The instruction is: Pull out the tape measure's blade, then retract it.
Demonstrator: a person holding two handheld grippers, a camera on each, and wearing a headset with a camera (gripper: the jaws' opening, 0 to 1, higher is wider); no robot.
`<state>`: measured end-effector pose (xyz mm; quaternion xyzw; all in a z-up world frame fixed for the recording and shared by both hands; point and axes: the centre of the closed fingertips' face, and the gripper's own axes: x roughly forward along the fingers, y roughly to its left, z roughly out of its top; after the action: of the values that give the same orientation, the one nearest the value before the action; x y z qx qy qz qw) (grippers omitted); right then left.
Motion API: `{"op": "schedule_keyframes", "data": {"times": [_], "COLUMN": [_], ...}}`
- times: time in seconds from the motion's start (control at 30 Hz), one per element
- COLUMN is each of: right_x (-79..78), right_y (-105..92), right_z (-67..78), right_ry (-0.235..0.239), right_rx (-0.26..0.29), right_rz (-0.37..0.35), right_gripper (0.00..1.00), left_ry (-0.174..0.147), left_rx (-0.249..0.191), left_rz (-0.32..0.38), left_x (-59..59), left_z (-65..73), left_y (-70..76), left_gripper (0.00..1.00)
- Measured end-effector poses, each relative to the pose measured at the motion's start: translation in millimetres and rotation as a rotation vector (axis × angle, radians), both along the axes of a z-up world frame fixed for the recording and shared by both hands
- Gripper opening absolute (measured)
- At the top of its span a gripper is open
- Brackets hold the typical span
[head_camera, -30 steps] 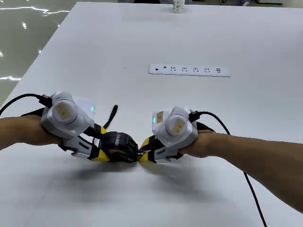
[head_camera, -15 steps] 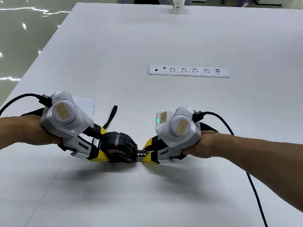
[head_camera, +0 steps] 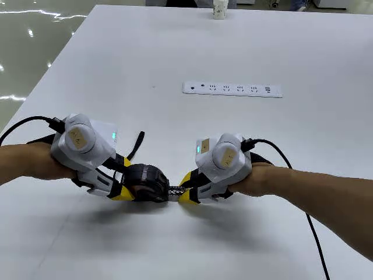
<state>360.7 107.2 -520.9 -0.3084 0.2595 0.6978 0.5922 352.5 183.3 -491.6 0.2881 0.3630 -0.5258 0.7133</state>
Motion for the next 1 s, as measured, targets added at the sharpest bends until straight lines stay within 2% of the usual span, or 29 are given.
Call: {"op": "schedule_keyframes", "data": {"times": [1.0], "right_x": [6.4], "right_y": [-36.1], "right_z": [-1.2], "right_ry": [0.010], "right_rx": [-0.018], "right_rz": [-0.028], "right_gripper": [0.10], "left_ry": [0.006], "left_rx": [0.007], "left_rz": [-0.008], "left_x": [0.0], "left_z": [-0.2], "left_y": [-0.9], "left_gripper": [0.25]}}
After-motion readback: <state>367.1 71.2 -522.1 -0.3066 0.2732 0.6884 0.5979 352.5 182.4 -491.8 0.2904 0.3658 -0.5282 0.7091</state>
